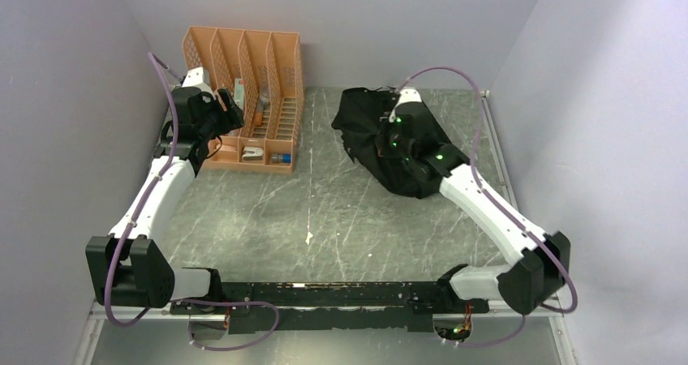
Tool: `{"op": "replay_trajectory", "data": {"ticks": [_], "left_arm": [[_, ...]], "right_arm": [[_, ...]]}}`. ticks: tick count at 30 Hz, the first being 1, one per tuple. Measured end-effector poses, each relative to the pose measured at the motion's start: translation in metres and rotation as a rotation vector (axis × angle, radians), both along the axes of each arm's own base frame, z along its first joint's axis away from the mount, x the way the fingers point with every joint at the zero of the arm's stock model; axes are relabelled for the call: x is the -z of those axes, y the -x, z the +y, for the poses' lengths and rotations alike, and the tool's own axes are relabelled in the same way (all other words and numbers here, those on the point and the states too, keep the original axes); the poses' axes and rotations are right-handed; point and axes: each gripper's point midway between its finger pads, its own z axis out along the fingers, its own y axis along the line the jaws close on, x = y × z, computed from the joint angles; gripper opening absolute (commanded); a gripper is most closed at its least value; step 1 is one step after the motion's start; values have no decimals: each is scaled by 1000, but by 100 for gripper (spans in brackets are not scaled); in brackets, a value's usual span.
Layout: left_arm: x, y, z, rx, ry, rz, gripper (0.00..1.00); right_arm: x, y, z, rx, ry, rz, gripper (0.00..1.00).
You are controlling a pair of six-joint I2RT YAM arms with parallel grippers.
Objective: Pack the student bag
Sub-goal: Adjust the student bag at the center of the board.
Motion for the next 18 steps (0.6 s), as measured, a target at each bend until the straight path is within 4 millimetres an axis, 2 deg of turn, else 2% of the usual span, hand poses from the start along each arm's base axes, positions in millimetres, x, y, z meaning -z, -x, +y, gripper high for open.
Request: {"op": "replay_trajectory", "data": {"ticks": [4,7,13,16,18], "left_arm": [[1,0,-1,4,2,2,72],[1,0,-1,6,4,3,72],[3,0,-4,21,10,8,71],[3,0,-6,31,15,9,71],[3,0,-6,34,16,9,72]], "right_arm": [[-14,13,-38,47,53,-8,0],[-12,26,-52,49,101,35,0],[-6,55,-51,-34,116,163,9],[16,71,-44,-84,89,232,20],[40,87,-42,-116,76,300,32]]}}
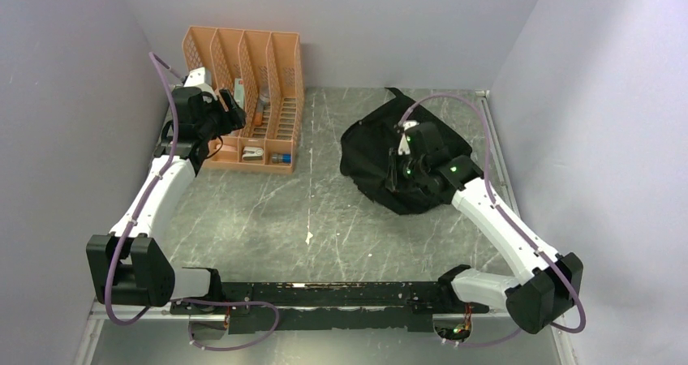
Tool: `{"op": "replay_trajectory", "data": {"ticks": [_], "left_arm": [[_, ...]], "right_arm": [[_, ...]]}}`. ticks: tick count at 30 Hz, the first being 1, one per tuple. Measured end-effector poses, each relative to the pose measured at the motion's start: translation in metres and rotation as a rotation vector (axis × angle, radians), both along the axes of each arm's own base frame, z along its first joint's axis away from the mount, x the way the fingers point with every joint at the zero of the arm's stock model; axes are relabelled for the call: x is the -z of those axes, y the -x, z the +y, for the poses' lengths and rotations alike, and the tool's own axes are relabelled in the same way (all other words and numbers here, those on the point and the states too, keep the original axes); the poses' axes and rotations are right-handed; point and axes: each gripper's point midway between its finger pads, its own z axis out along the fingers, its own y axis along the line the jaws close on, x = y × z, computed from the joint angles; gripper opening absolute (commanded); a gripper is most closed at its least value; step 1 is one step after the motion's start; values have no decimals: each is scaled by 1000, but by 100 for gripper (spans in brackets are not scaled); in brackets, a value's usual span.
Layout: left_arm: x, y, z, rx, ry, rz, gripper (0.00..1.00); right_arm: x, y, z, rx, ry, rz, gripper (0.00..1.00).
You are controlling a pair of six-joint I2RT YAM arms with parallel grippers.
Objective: Pack the student bag
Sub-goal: Adjust the student bag at the center of the board, then reset both arms
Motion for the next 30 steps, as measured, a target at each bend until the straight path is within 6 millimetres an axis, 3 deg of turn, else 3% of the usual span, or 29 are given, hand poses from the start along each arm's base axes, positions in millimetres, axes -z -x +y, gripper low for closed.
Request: {"op": "replay_trajectory", "data": {"ticks": [3,5,15,17,18,19,22,30], "left_arm": [[0,0,-1,7,3,0,71],[-1,0,-3,19,9,-3,71],[-6,2,-28,176,45,-61,74],[-9,6,-32,199,47,-77,75],[-11,9,-33,206,45,-84,75],[-14,12,-33,212,43,-92,75],[-24,28,-34,226,42,-125,76],[-36,94,-36,260,37,-223,88]], "right_arm": [[28,19,2,-22,-15,90,41],[29,21,4,-23,-35,89,50],[-46,-9,4,52,-200,-281,72],[-51,-18,2,87,-209,-328,82],[-52,-21,0,103,-212,-350,95],[-52,-24,-1,116,-217,-371,99],[-54,-26,-8,154,-241,-444,100],[-95,-32,-20,227,-360,-683,100]]}}
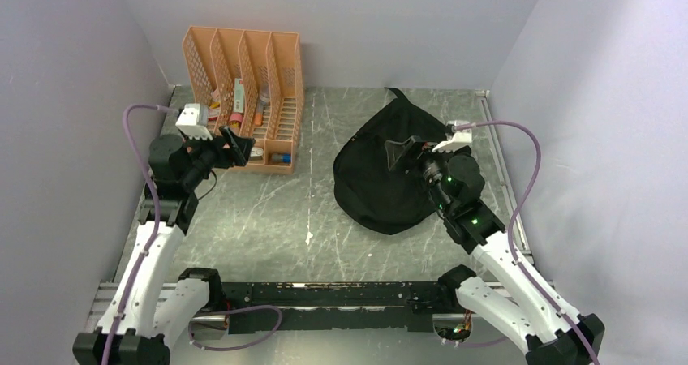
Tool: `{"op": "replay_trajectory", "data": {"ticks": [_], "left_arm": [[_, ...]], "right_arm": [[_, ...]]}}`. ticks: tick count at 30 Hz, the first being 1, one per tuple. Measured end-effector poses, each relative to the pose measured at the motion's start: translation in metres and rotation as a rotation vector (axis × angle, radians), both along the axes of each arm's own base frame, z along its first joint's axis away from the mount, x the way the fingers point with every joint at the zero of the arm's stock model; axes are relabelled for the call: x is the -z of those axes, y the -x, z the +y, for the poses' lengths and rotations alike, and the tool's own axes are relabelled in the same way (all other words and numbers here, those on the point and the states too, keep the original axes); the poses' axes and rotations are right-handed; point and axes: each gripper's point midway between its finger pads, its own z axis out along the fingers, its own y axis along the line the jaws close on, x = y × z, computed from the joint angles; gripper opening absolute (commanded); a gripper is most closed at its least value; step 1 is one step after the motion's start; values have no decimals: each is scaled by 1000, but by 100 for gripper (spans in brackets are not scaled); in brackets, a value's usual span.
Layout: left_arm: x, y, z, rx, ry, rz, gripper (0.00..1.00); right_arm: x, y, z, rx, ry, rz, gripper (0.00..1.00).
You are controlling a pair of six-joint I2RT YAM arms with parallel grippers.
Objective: Pack the student bag
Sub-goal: Reset both arms
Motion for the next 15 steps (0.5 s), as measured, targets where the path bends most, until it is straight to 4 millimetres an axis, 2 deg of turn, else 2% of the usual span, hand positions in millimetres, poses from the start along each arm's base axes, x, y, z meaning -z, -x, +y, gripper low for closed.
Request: {"op": "replay_trajectory", "data": {"ticks": [3,6,12,15], "left_arm": [[5,15,1,0,2,-10,93],[10,22,3,-11,-7,-9,95],[15,24,17,-78,-44,-4,97],[18,24,23,-115,-56,6,97]], "right_arm": [[3,-7,-8,61,-3,8,100],[20,-13,-14,109,42,67,100],[53,-24,-20,171,119,186,100],[60,-25,-25,201,131,206,100]]}}
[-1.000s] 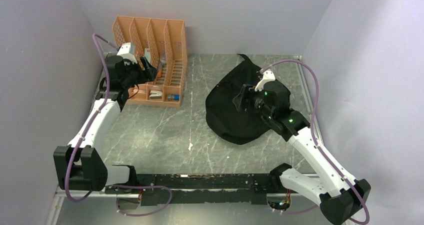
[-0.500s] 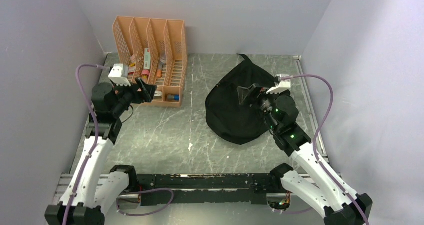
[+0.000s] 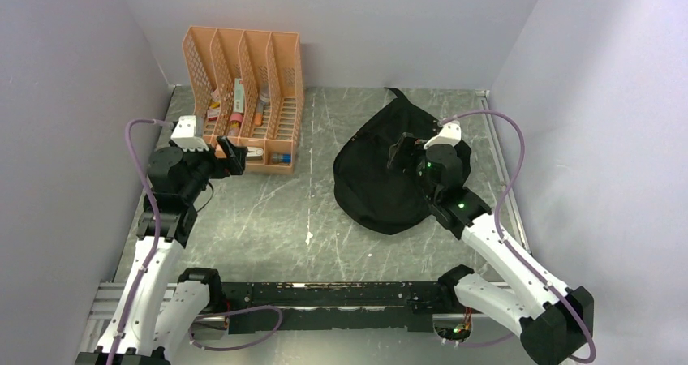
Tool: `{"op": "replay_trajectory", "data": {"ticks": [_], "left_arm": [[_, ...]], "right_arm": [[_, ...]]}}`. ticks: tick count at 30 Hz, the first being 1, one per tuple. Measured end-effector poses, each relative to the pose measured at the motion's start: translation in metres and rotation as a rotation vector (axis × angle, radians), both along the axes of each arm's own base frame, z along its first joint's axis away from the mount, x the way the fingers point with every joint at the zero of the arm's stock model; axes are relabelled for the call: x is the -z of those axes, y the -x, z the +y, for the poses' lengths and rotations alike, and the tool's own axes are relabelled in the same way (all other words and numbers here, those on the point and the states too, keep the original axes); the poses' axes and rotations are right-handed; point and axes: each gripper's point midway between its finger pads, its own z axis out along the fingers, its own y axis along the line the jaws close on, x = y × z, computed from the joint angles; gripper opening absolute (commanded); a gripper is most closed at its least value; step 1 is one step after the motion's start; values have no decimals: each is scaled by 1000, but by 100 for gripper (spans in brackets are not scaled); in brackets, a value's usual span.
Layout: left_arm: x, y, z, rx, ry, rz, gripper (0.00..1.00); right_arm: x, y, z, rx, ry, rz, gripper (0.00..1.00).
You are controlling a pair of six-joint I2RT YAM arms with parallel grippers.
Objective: Pack the student bag
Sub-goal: Reset both arms
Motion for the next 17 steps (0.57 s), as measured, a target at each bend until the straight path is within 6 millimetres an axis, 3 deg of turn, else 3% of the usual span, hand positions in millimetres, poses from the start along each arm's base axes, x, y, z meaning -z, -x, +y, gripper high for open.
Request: {"op": "replay_trajectory", "data": {"ticks": [9,17], "left_arm": [[6,1,8,-54,-19,21,97],[7,2,10,-64,-26,25,97]], "right_arm": [[-15,3,-10,37,-1,-47,100],[-7,3,-19,81,25,-44,100]]}}
